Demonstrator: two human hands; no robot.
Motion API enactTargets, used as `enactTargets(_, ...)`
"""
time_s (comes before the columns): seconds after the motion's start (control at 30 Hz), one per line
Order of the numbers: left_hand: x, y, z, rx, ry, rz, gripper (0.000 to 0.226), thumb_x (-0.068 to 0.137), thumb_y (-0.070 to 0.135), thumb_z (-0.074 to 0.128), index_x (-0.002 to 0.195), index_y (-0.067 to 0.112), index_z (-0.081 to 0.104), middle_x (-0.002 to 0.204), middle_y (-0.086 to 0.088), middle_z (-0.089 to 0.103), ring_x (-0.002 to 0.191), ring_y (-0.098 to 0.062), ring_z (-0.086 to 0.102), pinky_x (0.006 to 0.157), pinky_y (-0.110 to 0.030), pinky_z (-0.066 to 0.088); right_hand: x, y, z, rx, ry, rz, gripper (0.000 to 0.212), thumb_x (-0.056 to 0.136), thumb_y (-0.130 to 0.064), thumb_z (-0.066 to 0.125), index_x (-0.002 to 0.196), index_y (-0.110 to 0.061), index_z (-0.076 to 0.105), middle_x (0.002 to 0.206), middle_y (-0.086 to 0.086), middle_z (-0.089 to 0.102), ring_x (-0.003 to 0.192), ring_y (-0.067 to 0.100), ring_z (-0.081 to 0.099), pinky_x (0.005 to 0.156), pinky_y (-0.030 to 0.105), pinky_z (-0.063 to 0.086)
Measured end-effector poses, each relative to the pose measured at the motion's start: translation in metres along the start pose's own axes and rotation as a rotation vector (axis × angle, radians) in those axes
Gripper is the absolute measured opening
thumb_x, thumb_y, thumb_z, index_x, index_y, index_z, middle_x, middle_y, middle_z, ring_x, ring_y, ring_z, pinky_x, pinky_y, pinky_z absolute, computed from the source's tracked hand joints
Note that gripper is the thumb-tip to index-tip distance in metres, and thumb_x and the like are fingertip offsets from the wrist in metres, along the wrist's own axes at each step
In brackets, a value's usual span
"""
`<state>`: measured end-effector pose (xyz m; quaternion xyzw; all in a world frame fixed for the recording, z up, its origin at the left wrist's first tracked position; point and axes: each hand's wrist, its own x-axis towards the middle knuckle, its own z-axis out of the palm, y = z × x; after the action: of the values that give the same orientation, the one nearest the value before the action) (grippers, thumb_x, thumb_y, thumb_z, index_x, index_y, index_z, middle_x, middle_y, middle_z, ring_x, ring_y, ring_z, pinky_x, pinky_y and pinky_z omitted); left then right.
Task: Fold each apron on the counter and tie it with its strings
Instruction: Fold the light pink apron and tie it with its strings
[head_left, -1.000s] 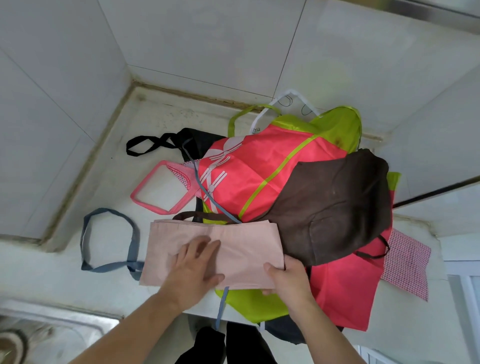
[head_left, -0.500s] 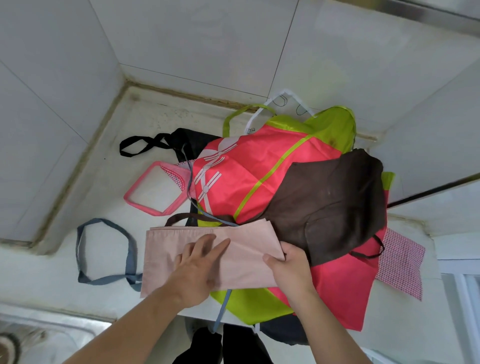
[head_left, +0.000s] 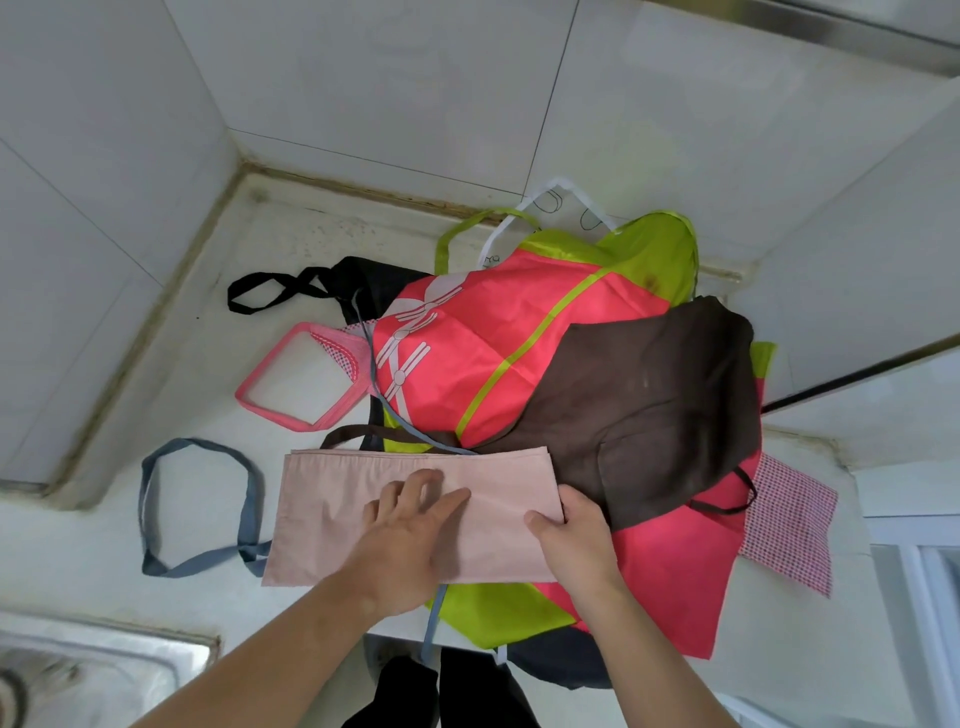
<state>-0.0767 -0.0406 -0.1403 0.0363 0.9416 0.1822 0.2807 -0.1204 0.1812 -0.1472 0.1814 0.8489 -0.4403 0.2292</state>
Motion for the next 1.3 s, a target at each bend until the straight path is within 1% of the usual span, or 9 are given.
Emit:
enactTargets(0.1, 0.005, 0.01, 0.013, -0.121, 0.044, -0.005, 0.074, 0.092, 0.048, 0.055, 0.156, 0.053, 0.018, 0.151, 0.013, 0.015, 0.137, -0.025, 0.026, 0.111, -0.044, 0.032, -0.003, -0.005, -0.006, -0.005, 0.025, -0.006, 0.026, 0.076, -0.017, 0.074, 0.069, -0.011, 0.049, 0.06, 0.0, 0.056, 0.059, 0.016, 0.053, 0.059, 0.039, 0.046)
enactTargets(0.2, 0.008, 0.01, 0.02, -0.035, 0.023, -0.066, 0.085, 0.093, 0.06, 0.058, 0.157, 0.055, 0.002, 0.151, 0.01, 0.013, 0.134, -0.028, 0.026, 0.105, -0.045, 0.037, -0.003, -0.012, -0.019, -0.084, 0.083, 0.042, 0.029, 0.072, -0.005, 0.07, 0.063, -0.012, 0.043, 0.057, -0.004, 0.047, 0.057, 0.016, 0.043, 0.055, 0.035, 0.035)
enactTargets(0.3, 0.008, 0.005, 0.02, 0.01, 0.018, -0.091, 0.099, 0.091, 0.06, 0.064, 0.158, 0.053, -0.007, 0.152, 0.007, 0.012, 0.134, -0.028, 0.026, 0.105, -0.044, 0.038, 0.0, -0.023, -0.036, -0.171, 0.198, -0.17, 0.028, 0.071, 0.001, 0.059, 0.085, -0.024, 0.06, 0.079, -0.003, 0.056, 0.067, 0.013, 0.054, 0.066, 0.027, 0.046)
enactTargets(0.4, 0.008, 0.006, 0.02, 0.035, 0.03, -0.095, 0.101, 0.09, 0.062, 0.066, 0.158, 0.053, -0.008, 0.152, 0.006, 0.014, 0.134, -0.028, 0.027, 0.105, -0.044, 0.038, 0.016, -0.039, -0.044, -0.29, -0.052, -0.356, 0.053, 0.077, -0.006, 0.065, 0.117, -0.041, 0.064, 0.099, -0.006, 0.047, 0.073, 0.011, 0.058, 0.078, 0.017, 0.049)
enactTargets(0.53, 0.009, 0.005, 0.021, 0.033, 0.029, -0.115, 0.104, 0.086, 0.064, 0.067, 0.158, 0.054, -0.008, 0.149, 0.007, 0.014, 0.131, -0.027, 0.028, 0.104, -0.044, 0.039, 0.039, -0.051, -0.04, -0.78, -0.259, -0.301, 0.025, 0.086, -0.036, 0.068, 0.11, -0.041, 0.06, 0.11, -0.009, 0.043, 0.098, 0.017, 0.063, 0.088, 0.036, 0.054)
enactTargets(0.7, 0.012, 0.004, 0.019, 0.028, 0.026, -0.127, 0.111, 0.081, 0.067, 0.07, 0.156, 0.057, -0.011, 0.144, 0.008, 0.016, 0.125, -0.026, 0.03, 0.101, -0.044, 0.042, 0.045, -0.05, -0.048, -0.825, -0.185, -0.246, 0.016, 0.088, -0.045, 0.062, 0.086, -0.03, 0.057, 0.104, -0.01, 0.06, 0.104, 0.02, 0.064, 0.08, 0.035, 0.05)
enactTargets(0.9, 0.014, 0.002, 0.02, 0.013, 0.032, -0.132, 0.112, 0.078, 0.068, 0.071, 0.156, 0.058, -0.009, 0.142, 0.007, 0.019, 0.125, -0.025, 0.031, 0.102, -0.044, 0.04, 0.041, -0.034, -0.05, -0.671, -0.344, -0.191, 0.022, 0.074, -0.043, 0.072, 0.073, -0.03, 0.056, 0.076, -0.006, 0.068, 0.078, 0.019, 0.068, 0.072, 0.04, 0.059)
enactTargets(1.17, 0.015, 0.006, 0.017, 0.013, 0.013, -0.14, 0.116, 0.075, 0.068, 0.073, 0.156, 0.057, -0.008, 0.14, 0.007, 0.019, 0.125, -0.025, 0.031, 0.104, -0.044, 0.039, 0.012, -0.007, -0.017, -0.147, -0.076, -0.021, 0.044, 0.083, -0.028, 0.079, 0.115, -0.028, 0.048, 0.095, -0.008, 0.069, 0.087, 0.015, 0.068, 0.073, 0.031, 0.049)
enactTargets(1.3, 0.017, 0.005, 0.015, 0.051, -0.027, -0.153, 0.126, 0.065, 0.073, 0.077, 0.155, 0.059, -0.01, 0.14, 0.006, 0.018, 0.125, -0.025, 0.03, 0.102, -0.044, 0.041, 0.011, 0.017, -0.011, 0.152, 0.166, 0.102, 0.025, 0.085, -0.016, 0.079, 0.101, -0.023, 0.062, 0.078, -0.003, 0.073, 0.078, 0.018, 0.072, 0.078, 0.038, 0.059)
